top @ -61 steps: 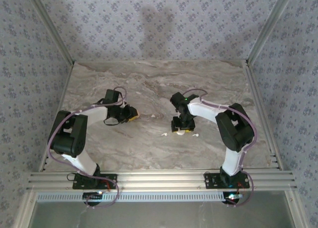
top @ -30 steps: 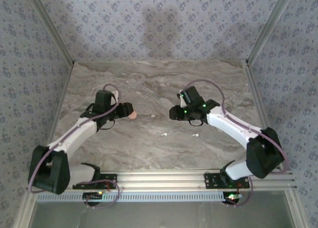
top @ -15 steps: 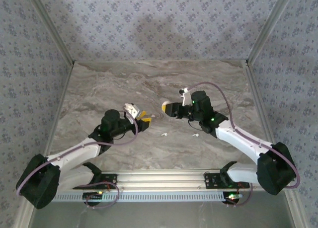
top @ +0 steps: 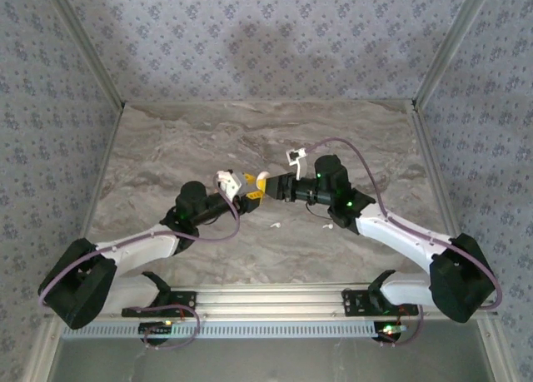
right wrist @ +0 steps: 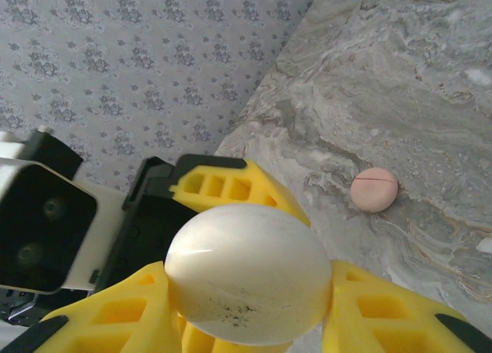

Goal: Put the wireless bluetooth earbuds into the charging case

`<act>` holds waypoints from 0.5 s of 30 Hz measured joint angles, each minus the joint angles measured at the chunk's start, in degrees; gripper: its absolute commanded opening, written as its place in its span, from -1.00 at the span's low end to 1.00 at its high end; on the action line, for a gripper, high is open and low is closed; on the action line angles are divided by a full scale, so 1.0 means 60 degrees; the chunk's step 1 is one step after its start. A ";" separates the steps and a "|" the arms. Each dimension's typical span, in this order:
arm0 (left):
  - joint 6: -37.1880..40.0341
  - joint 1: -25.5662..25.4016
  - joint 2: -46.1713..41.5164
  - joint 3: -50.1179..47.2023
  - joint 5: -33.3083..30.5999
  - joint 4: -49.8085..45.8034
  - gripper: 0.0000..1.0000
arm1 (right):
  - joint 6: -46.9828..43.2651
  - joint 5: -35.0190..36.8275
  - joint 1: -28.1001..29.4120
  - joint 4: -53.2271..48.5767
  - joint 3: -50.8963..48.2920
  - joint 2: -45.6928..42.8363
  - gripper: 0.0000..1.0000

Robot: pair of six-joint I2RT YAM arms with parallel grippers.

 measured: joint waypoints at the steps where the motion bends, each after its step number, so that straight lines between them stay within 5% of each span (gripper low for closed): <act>1: -0.0011 0.0000 0.0004 0.0004 -0.0004 0.0015 -0.08 | 0.0022 0.0000 0.0000 0.0040 0.0000 0.0007 -0.24; 15: -0.0142 -0.0175 -0.0036 0.0178 0.0109 0.0350 -0.18 | 0.0106 0.0000 0.0160 0.0226 0.0000 0.0135 -0.23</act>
